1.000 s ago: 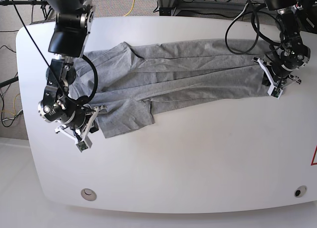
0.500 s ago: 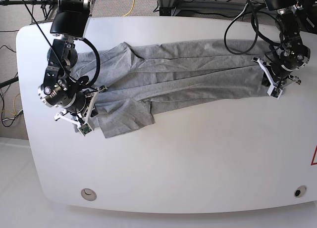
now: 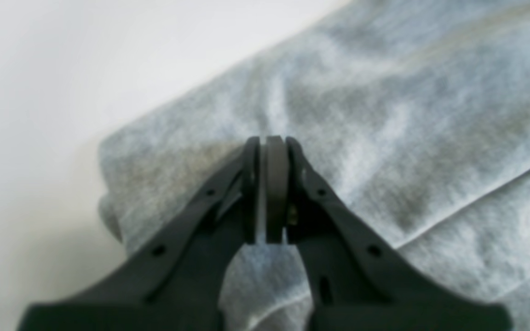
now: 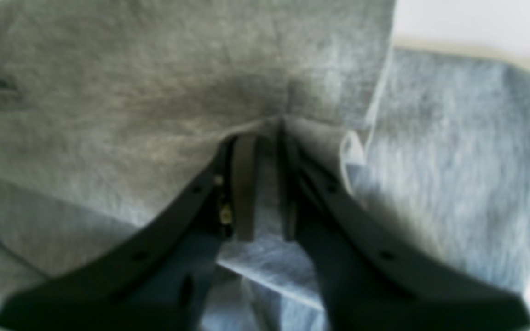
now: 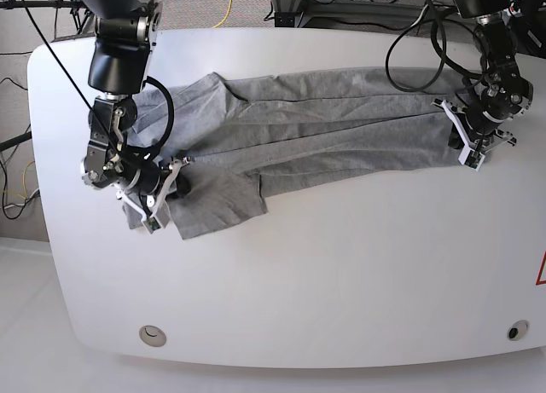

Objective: Fold the T-shirt properly
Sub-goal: 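Pull the held shirt end with the right gripper away from the left gripper, then drag the shirt strip with both grippers to stretch it taut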

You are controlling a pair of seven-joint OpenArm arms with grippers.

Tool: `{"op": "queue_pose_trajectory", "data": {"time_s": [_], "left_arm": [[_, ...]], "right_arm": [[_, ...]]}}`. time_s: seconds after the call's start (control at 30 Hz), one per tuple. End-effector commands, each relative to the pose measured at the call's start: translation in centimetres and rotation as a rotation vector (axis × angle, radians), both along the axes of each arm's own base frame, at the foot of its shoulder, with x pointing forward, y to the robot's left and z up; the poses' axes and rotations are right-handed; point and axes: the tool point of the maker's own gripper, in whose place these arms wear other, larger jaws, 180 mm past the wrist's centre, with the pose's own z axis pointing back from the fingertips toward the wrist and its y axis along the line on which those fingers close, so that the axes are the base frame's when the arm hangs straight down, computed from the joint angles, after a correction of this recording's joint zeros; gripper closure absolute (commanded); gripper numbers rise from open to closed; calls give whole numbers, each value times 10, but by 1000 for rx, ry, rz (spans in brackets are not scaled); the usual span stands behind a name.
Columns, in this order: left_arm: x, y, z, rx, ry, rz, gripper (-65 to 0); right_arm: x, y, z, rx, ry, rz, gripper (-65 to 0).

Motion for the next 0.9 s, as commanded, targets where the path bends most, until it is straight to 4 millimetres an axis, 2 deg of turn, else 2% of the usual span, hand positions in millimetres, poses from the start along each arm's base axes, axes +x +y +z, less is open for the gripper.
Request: {"op": "queue_pose_trajectory", "data": {"time_s": [0.0,0.07,0.4,0.47,0.73,0.8,0.87], "left_arm": [[11,5,13,10,-43,1,-16],[16,5,16,12,-57,-4,-17],[21,4,20,10,-71,-8,-11],[20,7,21,13,-69,1,-11],[23,10,24,16,-76,10,-11],[20,12,21,18,-66,17,-12],[19,12,21,18,-62,17,-13]], "right_arm": [[13,-7,3,-17,5,-15,-162],[20,-12,-2,7,21,-36,-222],[28,-29,13,-37,-4,-41,-289],[33,-40,19,-84,9,-38,-322],[34,-41,15,-69,30,-47,-346],[31,-45,5,-53,45,-60,-359],[33,-48,5,-56,36,-68,-362]]}}
